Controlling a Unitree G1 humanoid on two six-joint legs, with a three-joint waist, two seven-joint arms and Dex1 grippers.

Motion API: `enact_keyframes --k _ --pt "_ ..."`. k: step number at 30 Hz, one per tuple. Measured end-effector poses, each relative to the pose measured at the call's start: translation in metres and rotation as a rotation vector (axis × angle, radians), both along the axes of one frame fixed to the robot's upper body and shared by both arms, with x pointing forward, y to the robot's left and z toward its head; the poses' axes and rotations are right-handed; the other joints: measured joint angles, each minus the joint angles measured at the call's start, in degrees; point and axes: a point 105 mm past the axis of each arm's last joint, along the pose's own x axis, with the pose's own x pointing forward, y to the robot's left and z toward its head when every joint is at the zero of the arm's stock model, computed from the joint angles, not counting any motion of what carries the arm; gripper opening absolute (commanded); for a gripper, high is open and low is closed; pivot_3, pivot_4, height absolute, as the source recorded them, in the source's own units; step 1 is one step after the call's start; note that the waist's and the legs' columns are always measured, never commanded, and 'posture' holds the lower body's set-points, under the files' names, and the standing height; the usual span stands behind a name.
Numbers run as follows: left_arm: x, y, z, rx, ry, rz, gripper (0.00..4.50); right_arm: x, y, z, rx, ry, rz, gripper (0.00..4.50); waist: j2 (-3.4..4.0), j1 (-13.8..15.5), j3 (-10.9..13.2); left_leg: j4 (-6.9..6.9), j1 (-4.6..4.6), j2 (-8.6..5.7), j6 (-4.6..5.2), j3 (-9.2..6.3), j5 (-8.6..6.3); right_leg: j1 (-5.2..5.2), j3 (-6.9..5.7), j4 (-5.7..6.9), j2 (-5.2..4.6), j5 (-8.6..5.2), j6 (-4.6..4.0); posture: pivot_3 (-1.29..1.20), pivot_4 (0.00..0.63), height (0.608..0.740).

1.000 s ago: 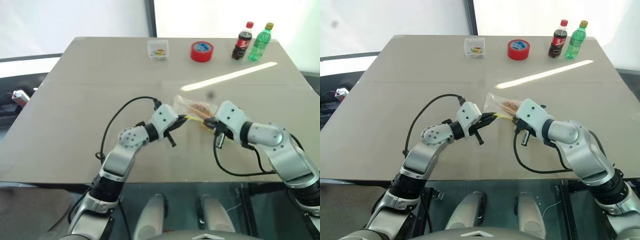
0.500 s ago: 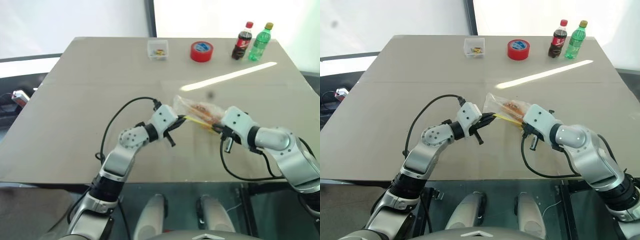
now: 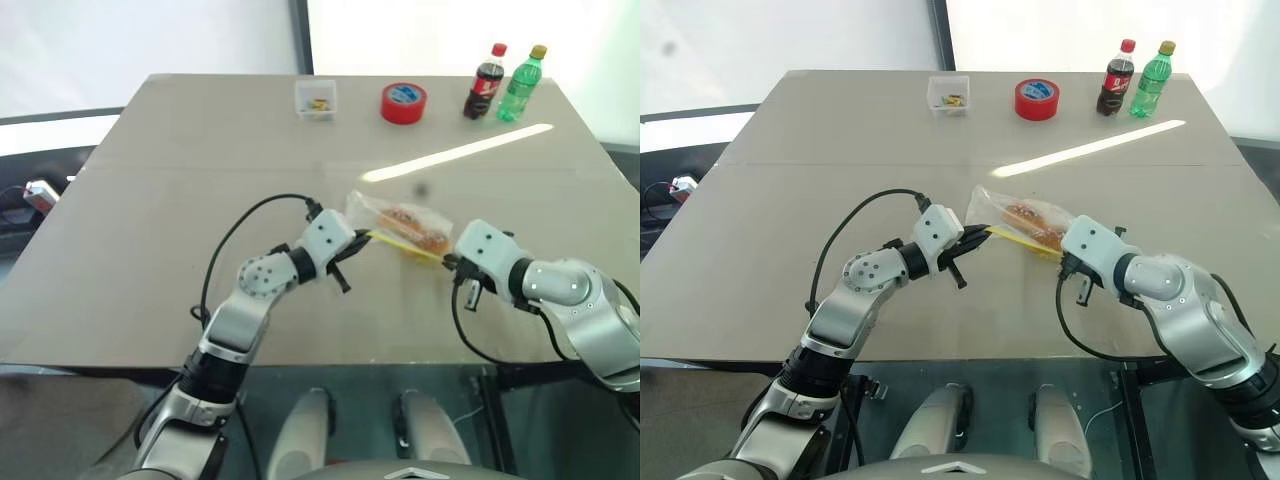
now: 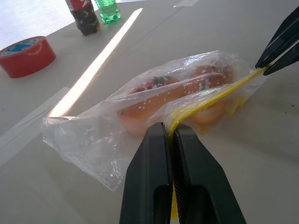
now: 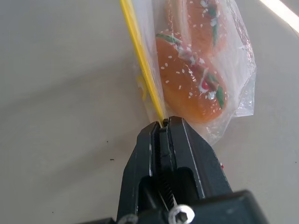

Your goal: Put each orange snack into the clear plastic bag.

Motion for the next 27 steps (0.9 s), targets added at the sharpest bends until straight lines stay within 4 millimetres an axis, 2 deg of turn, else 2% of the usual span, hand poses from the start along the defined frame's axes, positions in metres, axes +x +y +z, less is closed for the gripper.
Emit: enact_keyframes --k 9,11,13,17,20,22,24,25,27 --pt "0.001 0.001 -0.002 0.002 0.005 0.003 0.0 0.002 -0.008 -0.002 -0.035 -0.003 -0.025 0.12 0.0 0.0 0.0 0.0 0.0 0.0 0.0 0.01 0.0 0.0 0.0 0.0 0.0 0.0 0.01 0.0 0.15 0.74" --pt "0.003 0.002 -0.003 0.006 0.003 0.014 0.0 0.009 -0.008 0.0 -0.019 -0.041 -0.04 0.12 0.0 -0.08 0.0 0.0 0.01 0.01 0.0 0.02 0.0 0.0 0.01 0.0 0.01 0.0 0.01 0.0 0.15 0.74" --pt "0.012 0.004 0.001 0.012 -0.022 0.045 0.0 0.025 -0.006 0.01 0.008 -0.13 -0.064 0.12 -0.02 -0.1 0.01 0.01 0.02 0.01 0.0 0.02 0.01 0.0 0.01 0.02 0.01 0.02 -0.01 0.0 0.15 0.74" --pt "0.041 0.005 0.032 0.011 -0.158 0.104 0.0 0.058 -0.005 0.065 0.064 -0.425 -0.095 0.12 -0.04 0.0 0.03 0.07 0.03 -0.01 -0.01 0.01 0.02 0.03 -0.01 0.02 0.01 0.06 0.02 0.0 0.15 0.74" --pt "0.059 0.002 0.071 0.004 -0.314 0.126 0.0 0.071 -0.005 0.114 0.119 -0.657 -0.101 0.12 -0.07 0.09 0.05 0.04 -0.06 -0.04 0.0 0.01 0.02 0.0 -0.02 -0.07 0.0 0.17 -0.12 0.0 0.15 0.74" --pt "0.065 0.006 0.104 -0.026 -0.439 0.149 0.0 0.071 -0.004 0.137 0.146 -0.765 -0.081 0.12 -0.07 0.04 0.05 -0.02 -0.1 -0.04 0.0 0.02 0.01 -0.02 0.0 -0.12 -0.01 0.2 -0.18 0.0 0.15 0.74" --pt "0.063 0.009 0.126 -0.05 -0.528 0.146 0.0 0.069 -0.003 0.144 0.156 -0.8 -0.066 0.12 -0.05 0.02 0.03 -0.14 -0.11 -0.04 0.0 0.03 -0.01 -0.03 0.02 -0.2 -0.02 0.19 -0.19 0.0 0.15 0.74" --pt "0.06 0.01 0.131 -0.058 -0.55 0.138 0.0 0.068 -0.002 0.143 0.157 -0.801 -0.055 0.12 -0.03 -0.06 0.02 -0.25 -0.09 -0.05 0.01 0.09 -0.02 -0.03 0.06 -0.27 -0.04 0.19 -0.19 0.0 0.15 0.74" --pt "0.054 0.01 0.114 -0.05 -0.51 0.109 0.0 0.067 -0.004 0.129 0.149 -0.754 -0.051 0.12 -0.03 -0.13 0.0 -0.33 -0.08 -0.05 0.02 0.13 -0.03 -0.03 0.08 -0.34 -0.06 0.17 -0.19 0.0 0.15 0.74"
